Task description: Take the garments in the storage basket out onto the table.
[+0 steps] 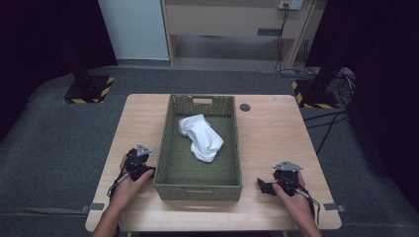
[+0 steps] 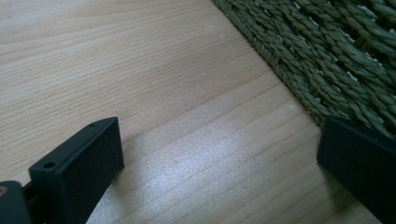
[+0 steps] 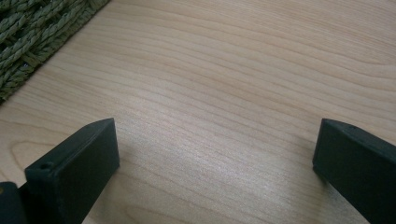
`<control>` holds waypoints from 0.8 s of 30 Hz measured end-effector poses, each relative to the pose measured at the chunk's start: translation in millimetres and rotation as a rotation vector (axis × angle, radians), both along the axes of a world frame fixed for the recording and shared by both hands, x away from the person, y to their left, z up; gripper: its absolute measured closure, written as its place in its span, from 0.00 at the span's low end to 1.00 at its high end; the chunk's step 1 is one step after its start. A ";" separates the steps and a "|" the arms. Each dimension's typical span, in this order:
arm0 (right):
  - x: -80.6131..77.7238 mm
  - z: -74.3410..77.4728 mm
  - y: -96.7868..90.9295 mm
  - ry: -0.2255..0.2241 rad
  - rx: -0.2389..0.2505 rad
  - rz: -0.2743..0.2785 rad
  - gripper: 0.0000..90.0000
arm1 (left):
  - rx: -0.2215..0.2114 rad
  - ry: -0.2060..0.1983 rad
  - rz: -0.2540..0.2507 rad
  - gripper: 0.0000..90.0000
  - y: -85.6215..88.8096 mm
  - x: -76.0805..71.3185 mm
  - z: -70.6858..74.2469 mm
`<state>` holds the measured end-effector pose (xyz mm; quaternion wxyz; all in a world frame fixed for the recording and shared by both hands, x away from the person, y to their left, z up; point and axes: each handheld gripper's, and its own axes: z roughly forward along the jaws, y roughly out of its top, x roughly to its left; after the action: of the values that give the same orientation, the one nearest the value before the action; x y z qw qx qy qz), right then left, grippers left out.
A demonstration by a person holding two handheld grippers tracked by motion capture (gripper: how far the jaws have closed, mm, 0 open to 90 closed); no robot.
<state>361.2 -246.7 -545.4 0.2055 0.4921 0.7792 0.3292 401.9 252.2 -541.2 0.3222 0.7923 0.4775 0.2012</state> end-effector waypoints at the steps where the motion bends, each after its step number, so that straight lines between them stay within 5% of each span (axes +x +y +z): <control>1: 0.0 0.0 0.0 0.000 0.000 0.000 0.00 | 0.000 0.000 0.000 0.00 0.0 0.0 0.0; 24: -0.6 0.5 -0.1 0.005 -0.001 0.005 0.00 | 0.001 0.002 -0.003 0.00 0.1 0.4 0.2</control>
<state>360.6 -246.9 -544.9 0.2032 0.4909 0.7810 0.3282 402.3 252.3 -541.0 0.3215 0.7934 0.4766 0.2001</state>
